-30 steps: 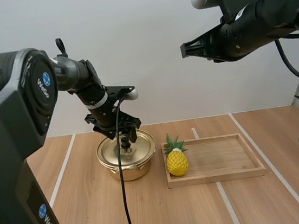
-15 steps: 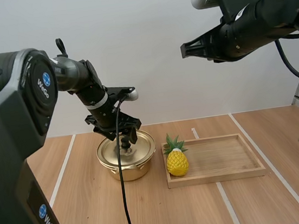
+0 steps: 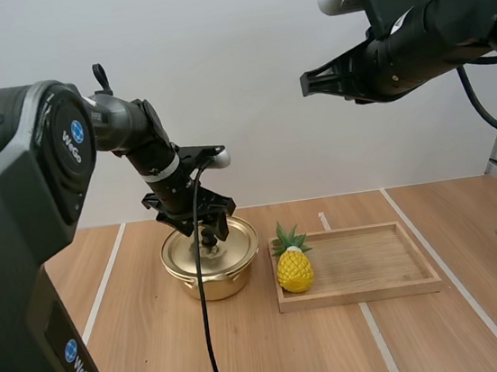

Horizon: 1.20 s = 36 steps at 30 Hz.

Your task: Open the pot, put the pineapple inside, and close it

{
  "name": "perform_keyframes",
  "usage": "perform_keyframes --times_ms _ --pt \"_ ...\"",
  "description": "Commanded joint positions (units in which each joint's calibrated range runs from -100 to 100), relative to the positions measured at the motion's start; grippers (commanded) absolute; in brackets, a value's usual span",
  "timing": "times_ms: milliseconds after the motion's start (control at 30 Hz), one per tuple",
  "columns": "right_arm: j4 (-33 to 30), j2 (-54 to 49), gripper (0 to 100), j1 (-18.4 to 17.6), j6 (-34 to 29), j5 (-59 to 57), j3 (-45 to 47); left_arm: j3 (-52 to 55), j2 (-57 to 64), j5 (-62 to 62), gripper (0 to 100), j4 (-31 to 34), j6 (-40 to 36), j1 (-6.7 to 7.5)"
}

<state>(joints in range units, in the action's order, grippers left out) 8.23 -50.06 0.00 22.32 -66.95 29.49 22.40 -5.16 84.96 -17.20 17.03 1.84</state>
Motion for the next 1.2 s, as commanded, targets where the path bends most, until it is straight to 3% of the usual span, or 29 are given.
perform_keyframes --times_ms 0,100,133,567,1167 --pt "-0.2 -0.2 0 0.2 0.4 -0.4 -0.7 0.1 -0.1 0.7 62 -1.0 -1.4 0.22" --pt "-0.1 -0.2 0 0.2 0.4 -0.4 -0.7 0.1 -0.1 0.7 3 -1.0 -1.6 0.22" --pt "-0.1 -0.2 0 0.2 0.4 -0.4 -0.7 0.1 -0.1 0.7 0 -1.0 -1.5 0.22" --pt "-0.1 -0.2 0 0.2 0.4 -0.4 -0.7 0.1 1.4 -2.4 0 -2.0 -1.4 0.22" --pt "1.7 -0.2 0 0.2 0.4 -1.7 -0.7 -3.6 20.9 -21.2 0 -8.2 0.3 0.22"
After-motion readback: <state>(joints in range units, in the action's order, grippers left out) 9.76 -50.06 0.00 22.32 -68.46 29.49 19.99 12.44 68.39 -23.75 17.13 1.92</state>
